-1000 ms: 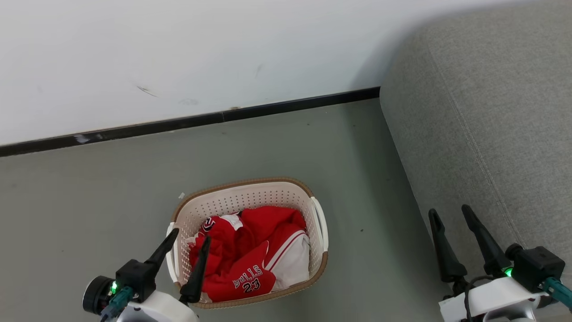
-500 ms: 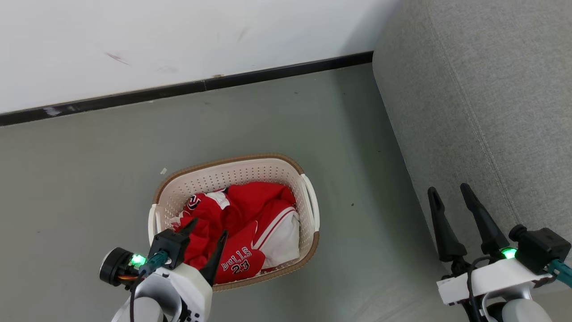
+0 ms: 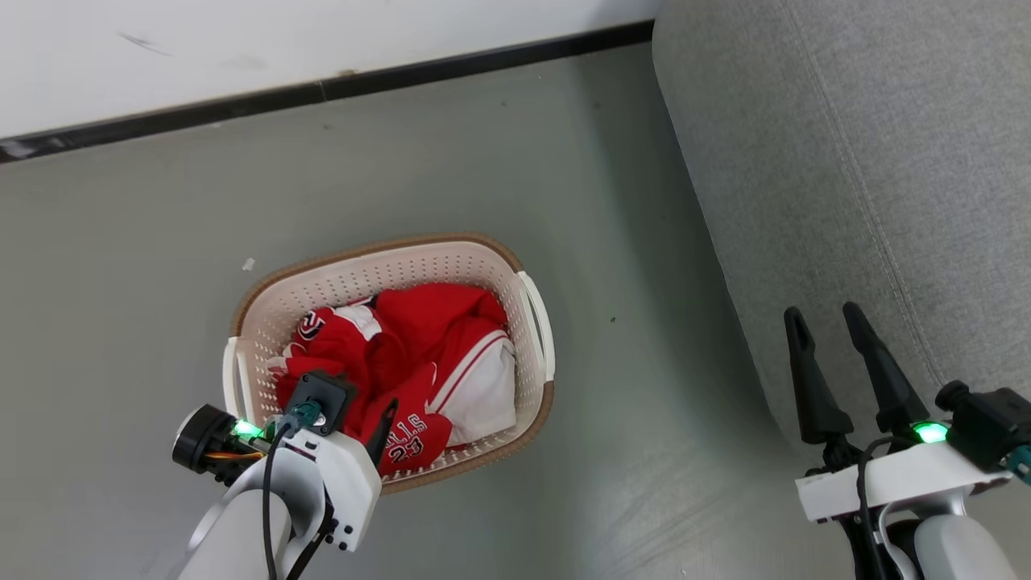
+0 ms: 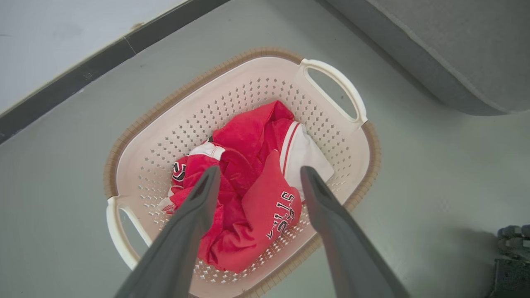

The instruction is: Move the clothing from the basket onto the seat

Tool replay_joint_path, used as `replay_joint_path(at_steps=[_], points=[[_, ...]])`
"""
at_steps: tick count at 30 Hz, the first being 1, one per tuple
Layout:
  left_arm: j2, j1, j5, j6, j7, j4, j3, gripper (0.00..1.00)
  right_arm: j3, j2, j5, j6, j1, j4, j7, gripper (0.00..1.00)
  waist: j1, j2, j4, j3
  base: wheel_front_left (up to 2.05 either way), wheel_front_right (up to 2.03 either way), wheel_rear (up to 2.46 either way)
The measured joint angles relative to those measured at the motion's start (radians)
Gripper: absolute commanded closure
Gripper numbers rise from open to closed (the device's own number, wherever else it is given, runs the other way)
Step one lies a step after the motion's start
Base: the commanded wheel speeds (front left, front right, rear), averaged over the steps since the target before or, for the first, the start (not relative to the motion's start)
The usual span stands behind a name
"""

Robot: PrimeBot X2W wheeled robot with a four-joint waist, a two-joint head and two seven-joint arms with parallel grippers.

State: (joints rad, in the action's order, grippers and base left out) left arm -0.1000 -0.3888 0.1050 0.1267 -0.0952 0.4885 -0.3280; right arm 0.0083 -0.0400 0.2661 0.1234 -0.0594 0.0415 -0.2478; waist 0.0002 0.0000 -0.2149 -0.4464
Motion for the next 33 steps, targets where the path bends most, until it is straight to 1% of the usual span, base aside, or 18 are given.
replay_joint_path(at_steps=[9, 20, 27, 33], points=[[-0.007, -0.053, -0.029, -0.002, -0.069, 0.041, -0.008, 0.00, 0.005, 0.000, 0.026, 0.000, -0.036, 0.005, 0.000, 0.00, 0.0000, 0.0000, -0.033, -0.069, 0.00, 0.00, 0.00], [-0.017, -0.101, -0.039, -0.031, -0.127, 0.081, 0.003, 0.00, 0.025, 0.000, 0.052, 0.000, -0.076, 0.005, 0.000, 0.00, 0.0000, 0.0000, -0.073, -0.146, 0.00, 0.00, 0.00], [-0.031, -0.122, -0.038, -0.032, -0.169, 0.103, 0.011, 0.00, 0.036, 0.001, 0.067, 0.000, -0.108, 0.003, 0.000, 0.00, 0.0000, 0.0000, -0.095, -0.189, 0.00, 0.00, 0.00], [-0.040, -0.142, -0.038, -0.033, -0.179, 0.109, 0.023, 0.00, 0.043, 0.001, 0.081, 0.000, -0.124, 0.003, 0.000, 0.00, 0.0000, 0.0000, -0.112, -0.224, 0.00, 0.00, 0.00]])
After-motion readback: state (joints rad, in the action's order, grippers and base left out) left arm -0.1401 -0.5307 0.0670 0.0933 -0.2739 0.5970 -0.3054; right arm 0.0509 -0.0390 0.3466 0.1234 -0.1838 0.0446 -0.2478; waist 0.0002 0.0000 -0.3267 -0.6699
